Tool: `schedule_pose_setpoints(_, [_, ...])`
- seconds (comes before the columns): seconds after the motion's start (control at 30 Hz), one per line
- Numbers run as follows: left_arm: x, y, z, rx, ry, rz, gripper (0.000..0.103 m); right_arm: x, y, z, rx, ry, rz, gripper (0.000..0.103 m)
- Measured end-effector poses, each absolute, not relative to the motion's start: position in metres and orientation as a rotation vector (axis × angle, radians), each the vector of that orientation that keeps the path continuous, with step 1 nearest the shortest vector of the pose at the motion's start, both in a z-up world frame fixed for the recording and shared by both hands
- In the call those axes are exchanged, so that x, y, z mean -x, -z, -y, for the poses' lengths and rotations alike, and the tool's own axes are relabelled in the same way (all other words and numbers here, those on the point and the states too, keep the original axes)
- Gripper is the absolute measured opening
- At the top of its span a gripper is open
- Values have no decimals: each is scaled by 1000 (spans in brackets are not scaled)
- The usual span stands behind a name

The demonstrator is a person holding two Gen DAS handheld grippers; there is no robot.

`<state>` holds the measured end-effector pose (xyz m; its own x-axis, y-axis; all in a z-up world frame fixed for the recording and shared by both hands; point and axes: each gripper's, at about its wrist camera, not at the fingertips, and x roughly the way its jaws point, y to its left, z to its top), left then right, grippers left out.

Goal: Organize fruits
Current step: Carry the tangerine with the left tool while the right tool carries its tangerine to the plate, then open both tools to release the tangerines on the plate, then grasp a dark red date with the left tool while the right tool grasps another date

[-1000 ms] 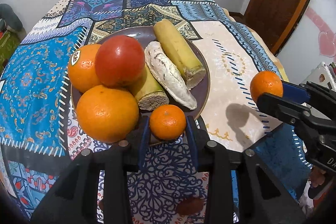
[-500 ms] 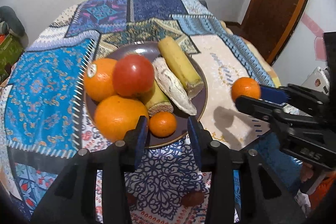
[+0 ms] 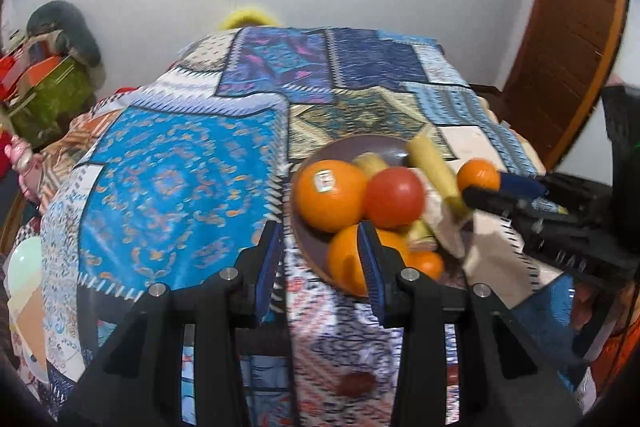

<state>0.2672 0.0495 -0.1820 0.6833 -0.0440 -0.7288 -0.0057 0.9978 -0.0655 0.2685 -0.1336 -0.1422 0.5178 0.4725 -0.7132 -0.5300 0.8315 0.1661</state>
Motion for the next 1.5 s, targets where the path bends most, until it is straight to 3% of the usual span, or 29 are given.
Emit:
schedule_pose_setpoints(0.6, [-291,210,-90,102,-29,-831,39,-337,164,97,152,-561,-853,35])
schedule_pose_setpoints(0.83, [-287,208,-86,98,-20,-835,39,-337,161,98,148,-554,-859,49])
schedule_pose_setpoints(1.23, [-241,160,-72,65,-17,-770,40,-279,115,125,146,-549,-806,49])
schedule_pose_setpoints(1.5, [-197,133,-57,35,-9,-732,51,-224,89,139,141,-549,-784,49])
